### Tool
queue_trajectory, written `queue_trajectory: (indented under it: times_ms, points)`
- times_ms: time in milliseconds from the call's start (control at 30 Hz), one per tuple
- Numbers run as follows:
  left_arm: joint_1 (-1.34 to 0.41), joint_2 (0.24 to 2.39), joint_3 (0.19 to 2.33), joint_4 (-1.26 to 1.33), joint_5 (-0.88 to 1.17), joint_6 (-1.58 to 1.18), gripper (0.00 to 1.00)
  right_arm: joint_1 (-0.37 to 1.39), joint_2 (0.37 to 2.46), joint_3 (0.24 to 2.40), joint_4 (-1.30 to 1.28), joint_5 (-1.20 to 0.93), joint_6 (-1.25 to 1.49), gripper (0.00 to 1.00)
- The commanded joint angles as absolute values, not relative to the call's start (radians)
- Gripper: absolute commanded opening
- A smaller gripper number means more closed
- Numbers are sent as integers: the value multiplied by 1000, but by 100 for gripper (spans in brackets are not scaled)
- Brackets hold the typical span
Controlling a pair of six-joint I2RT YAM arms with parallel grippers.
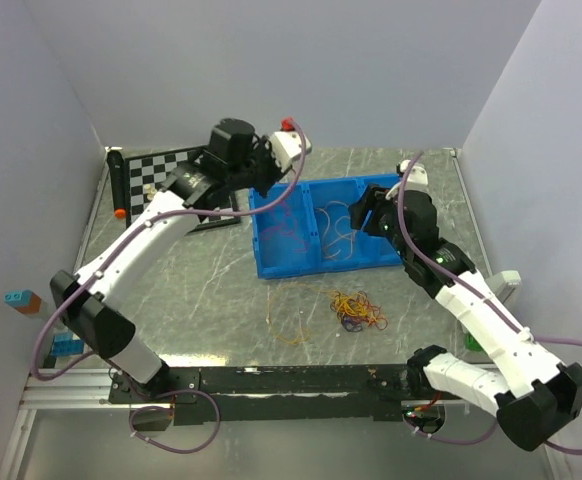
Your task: Untangle the cables
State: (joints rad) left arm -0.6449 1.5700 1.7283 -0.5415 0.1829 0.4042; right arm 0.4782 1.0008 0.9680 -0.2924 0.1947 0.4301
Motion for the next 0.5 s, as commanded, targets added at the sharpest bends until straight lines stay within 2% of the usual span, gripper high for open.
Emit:
queue_trajectory:
  times_ms: [0,167,267,367,467]
  points:
    - [-640,1588,1657,-414,147,390,1,483,947,945,-293,225,443,66]
    - [-620,1649,1557,-298,62,371,1,483,910,908,-324,227,466,67]
    - [-595,1713,1545,-256,3,331,8,485,879,878,-374,232,502,69]
    - [-577,1761,1571,-277,-20,308,23,489,845,839,-422,235,535,70]
    - [-580,1808,1615,-398,21,313,53,495,824,818,-491,235,563,71]
